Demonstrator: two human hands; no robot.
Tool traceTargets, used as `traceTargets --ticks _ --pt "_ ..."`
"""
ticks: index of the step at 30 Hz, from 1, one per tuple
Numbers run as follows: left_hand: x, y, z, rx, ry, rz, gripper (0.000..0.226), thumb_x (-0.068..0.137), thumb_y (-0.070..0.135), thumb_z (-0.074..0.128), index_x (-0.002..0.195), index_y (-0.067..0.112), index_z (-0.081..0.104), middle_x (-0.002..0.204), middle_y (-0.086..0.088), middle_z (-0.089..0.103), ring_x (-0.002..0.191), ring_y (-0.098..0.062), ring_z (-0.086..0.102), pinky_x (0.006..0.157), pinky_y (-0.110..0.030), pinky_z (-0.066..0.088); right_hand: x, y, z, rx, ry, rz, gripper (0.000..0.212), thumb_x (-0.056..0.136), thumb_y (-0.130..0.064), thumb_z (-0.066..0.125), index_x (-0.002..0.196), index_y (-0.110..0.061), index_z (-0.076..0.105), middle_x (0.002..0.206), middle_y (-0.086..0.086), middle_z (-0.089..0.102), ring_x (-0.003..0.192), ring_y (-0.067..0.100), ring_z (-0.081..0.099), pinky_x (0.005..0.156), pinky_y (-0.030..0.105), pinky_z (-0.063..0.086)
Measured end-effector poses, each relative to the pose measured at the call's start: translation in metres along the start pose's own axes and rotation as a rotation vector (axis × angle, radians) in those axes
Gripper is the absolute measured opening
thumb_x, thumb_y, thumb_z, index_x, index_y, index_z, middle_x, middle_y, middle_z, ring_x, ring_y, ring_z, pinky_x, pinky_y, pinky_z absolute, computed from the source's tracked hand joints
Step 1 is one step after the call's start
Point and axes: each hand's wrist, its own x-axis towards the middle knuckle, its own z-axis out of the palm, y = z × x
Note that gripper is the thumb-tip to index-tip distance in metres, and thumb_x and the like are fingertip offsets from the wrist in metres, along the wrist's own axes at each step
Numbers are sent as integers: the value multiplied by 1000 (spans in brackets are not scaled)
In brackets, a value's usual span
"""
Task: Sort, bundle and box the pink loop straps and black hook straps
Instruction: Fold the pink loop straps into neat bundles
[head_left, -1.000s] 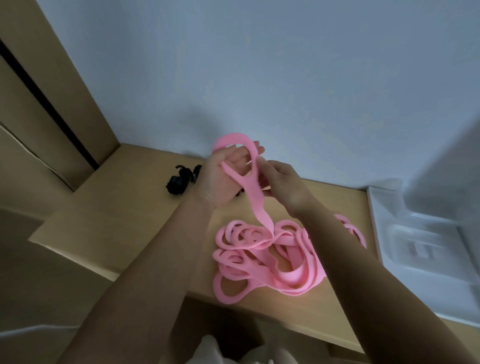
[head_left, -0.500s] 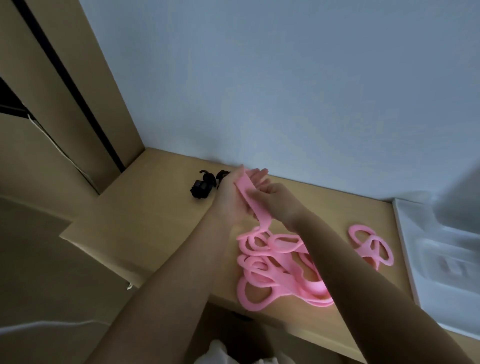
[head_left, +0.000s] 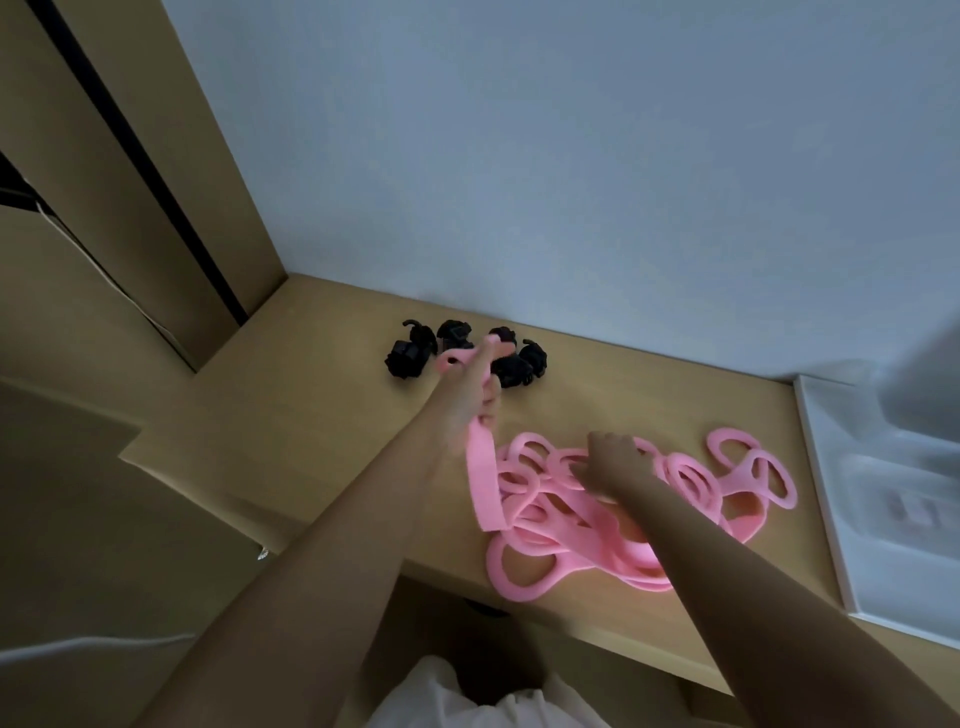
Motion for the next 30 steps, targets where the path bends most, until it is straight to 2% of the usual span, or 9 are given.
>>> traceTargets --ticks 7,12,15,17,18,20,23,26,30 --pt "-2 -31 -2 45 -45 -76 34 100 38 39 124 19 54 62 2 44 44 -9 37 44 -22 32 7 5 -15 -113 -23 10 16 92 -12 48 104 -6 58 118 10 45 105 27 50 90 41 44" --pt "0 -39 -2 271 -49 -47 73 97 55 27 131 -8 43 46 8 42 37 -4 35 43 -19 31 7 10 -17 -59 -3 -24 21 94 -19 48 109 -9 60 123 11 44 115 28 40 95 42 41" --pt "-1 -42 0 233 -52 -72 88 94 64 13 103 -12 57 40 6 39 41 -11 33 44 -21 28 -2 13 -38 231 75 -88 22 96 -22 49 105 -7 61 109 11 57 101 27 51 84 35 43" --pt "-2 -42 1 187 -39 -128 71 97 57 19 71 3 56 46 2 48 48 -16 42 48 -23 36 -14 17 -59 383 123 -160 15 95 -19 51 94 -7 59 87 4 58 84 24 52 67 28 39" --pt "-2 -41 3 163 -33 -149 62 99 53 24 71 6 55 56 -2 54 55 -18 50 54 -25 42 -22 18 -70 428 151 -196 12 95 -18 51 89 -9 57 78 0 54 76 21 49 60 25 36" --pt "1 -41 6 118 -59 -139 49 100 46 33 92 7 61 78 -6 64 74 -23 62 71 -34 51 -37 19 -91 524 205 -262 14 94 -16 53 81 -11 55 70 -4 51 66 15 45 54 20 32" --pt "1 -37 15 70 -115 -62 33 100 40 38 113 18 60 96 0 68 96 -20 62 96 -45 46 -51 12 -109 955 227 -336 20 92 -11 56 72 -14 56 65 -3 52 61 10 44 60 21 35" --pt "3 -23 25 87 -193 29 36 101 37 35 129 21 53 100 8 70 97 -16 61 95 -42 43 -55 4 -125 1256 336 -374 14 85 -17 57 72 -14 56 63 -6 52 64 11 44 66 27 36" --pt "6 25 46 59 -256 206 33 102 34 33 131 26 48 92 14 71 91 -13 62 82 -35 43 -54 -7 -164 1372 502 -358 20 93 -8 52 74 -15 55 65 -3 52 62 12 47 68 32 40"
